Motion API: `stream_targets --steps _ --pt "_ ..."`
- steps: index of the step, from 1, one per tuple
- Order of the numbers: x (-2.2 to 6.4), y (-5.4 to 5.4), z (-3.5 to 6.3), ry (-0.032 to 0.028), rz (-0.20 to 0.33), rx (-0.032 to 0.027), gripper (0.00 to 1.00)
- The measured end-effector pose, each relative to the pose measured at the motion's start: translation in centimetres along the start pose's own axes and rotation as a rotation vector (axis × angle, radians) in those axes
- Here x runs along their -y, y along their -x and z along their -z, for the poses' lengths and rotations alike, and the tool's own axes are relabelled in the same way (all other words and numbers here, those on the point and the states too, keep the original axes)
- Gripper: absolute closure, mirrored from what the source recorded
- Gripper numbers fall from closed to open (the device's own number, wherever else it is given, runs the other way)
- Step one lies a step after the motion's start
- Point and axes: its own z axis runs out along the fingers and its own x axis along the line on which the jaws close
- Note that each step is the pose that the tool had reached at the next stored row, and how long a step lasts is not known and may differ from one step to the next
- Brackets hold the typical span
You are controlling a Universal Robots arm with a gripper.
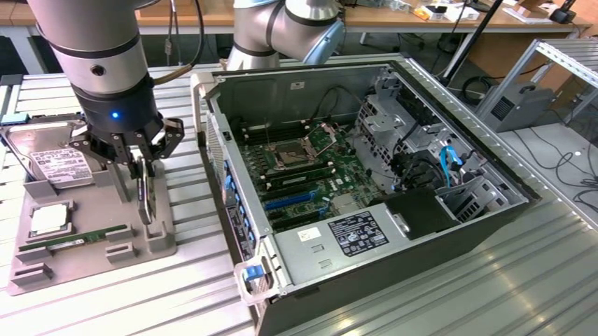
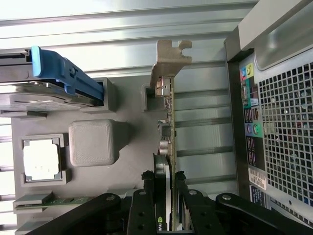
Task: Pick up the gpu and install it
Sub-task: 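Pick up the gpu and move the gpu toward the slot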
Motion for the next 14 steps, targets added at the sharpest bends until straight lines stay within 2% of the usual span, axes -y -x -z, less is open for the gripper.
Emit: stream_targets --steps 14 --pt "-0.02 0.01 0.33 0.0007 0.0 -0.0001 0.73"
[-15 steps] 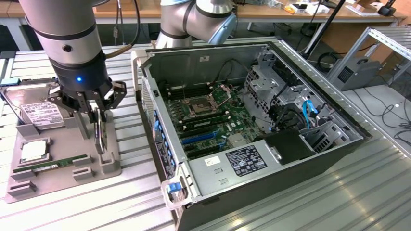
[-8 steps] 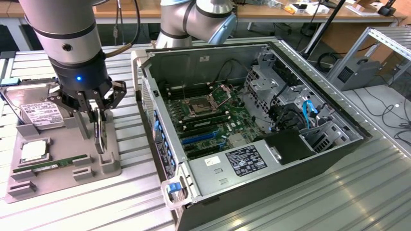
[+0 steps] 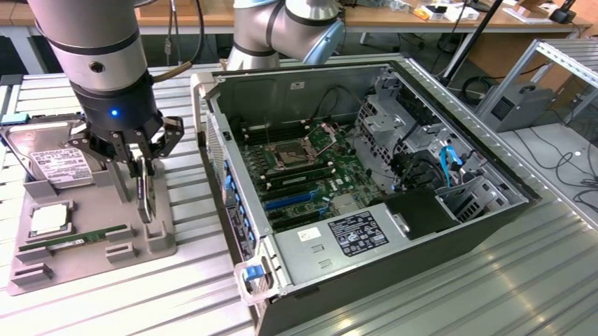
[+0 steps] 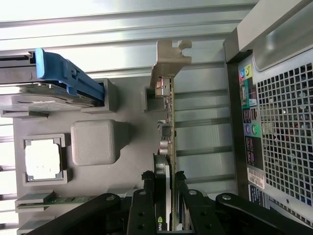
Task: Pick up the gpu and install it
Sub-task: 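Pick up the gpu and move the gpu toward the slot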
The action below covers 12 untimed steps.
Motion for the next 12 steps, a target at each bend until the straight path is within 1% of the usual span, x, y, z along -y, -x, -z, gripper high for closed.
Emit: stream_targets --steps 12 --pt "-0.02 0.01 0.23 0.0015 0.0 -0.0002 0.73"
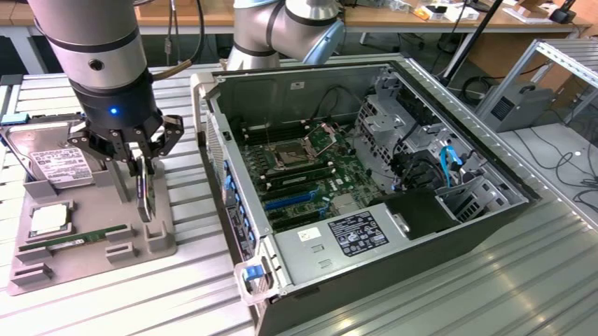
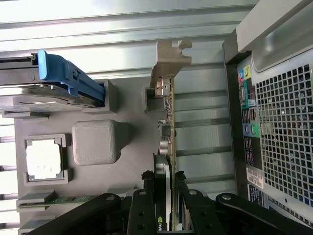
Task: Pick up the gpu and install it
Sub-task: 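Pick up the gpu and move the gpu toward the slot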
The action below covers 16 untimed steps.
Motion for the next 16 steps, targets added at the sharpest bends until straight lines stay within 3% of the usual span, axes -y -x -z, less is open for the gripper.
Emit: stream_targets --steps 16 --pt "-0.03 0.02 0.33 0.0001 0.0 0.0001 0.73"
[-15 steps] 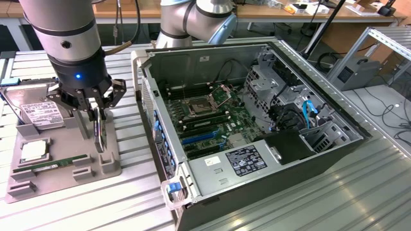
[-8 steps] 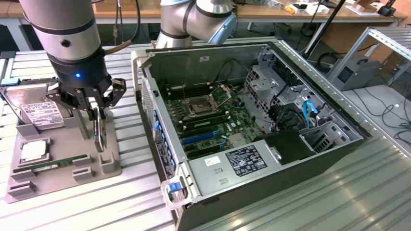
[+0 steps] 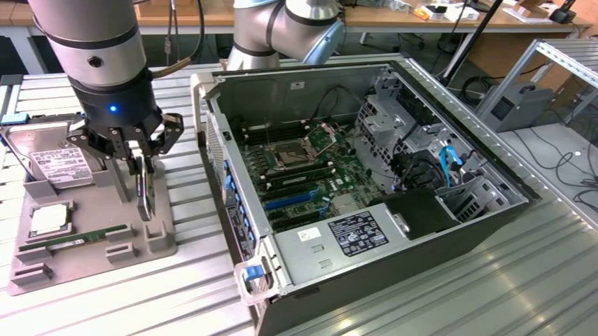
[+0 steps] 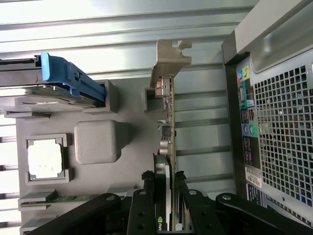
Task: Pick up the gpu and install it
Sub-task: 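Pick up the gpu and move the gpu toward the slot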
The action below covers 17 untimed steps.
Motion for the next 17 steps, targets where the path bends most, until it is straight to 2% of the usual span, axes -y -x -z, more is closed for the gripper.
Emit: stream_targets --steps 17 --pt "-0.08 0.0 1.02 0.0003 0.0 0.0 0.73"
